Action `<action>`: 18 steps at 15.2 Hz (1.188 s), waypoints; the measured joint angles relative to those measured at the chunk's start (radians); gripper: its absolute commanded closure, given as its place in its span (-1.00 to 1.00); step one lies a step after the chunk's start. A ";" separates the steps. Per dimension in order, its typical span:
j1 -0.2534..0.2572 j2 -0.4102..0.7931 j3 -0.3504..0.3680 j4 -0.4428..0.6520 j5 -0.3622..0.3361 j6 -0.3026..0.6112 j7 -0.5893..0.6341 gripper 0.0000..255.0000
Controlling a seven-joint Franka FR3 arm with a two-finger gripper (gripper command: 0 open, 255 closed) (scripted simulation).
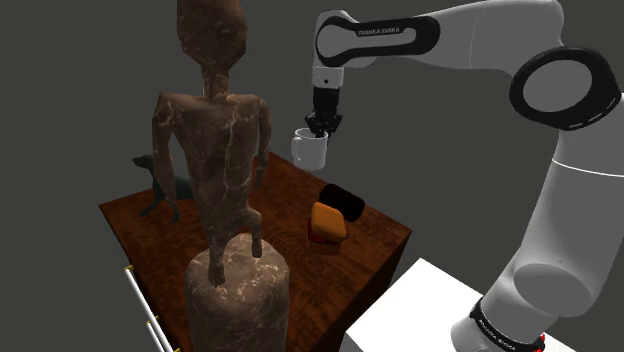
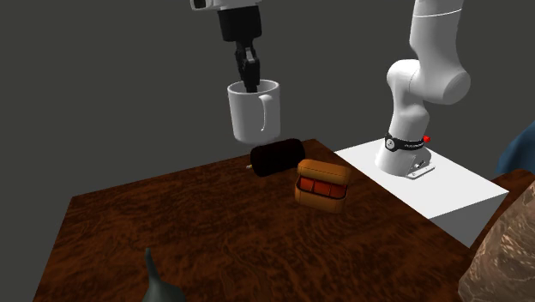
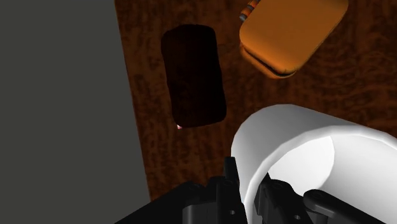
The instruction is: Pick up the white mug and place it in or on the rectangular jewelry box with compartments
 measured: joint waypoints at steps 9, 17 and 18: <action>0.033 -0.334 0.036 -0.380 0.055 0.053 0.057 1.00; 0.057 -0.483 0.057 -0.576 0.089 0.103 0.084 1.00; 0.057 -0.480 0.057 -0.588 0.089 0.117 0.083 1.00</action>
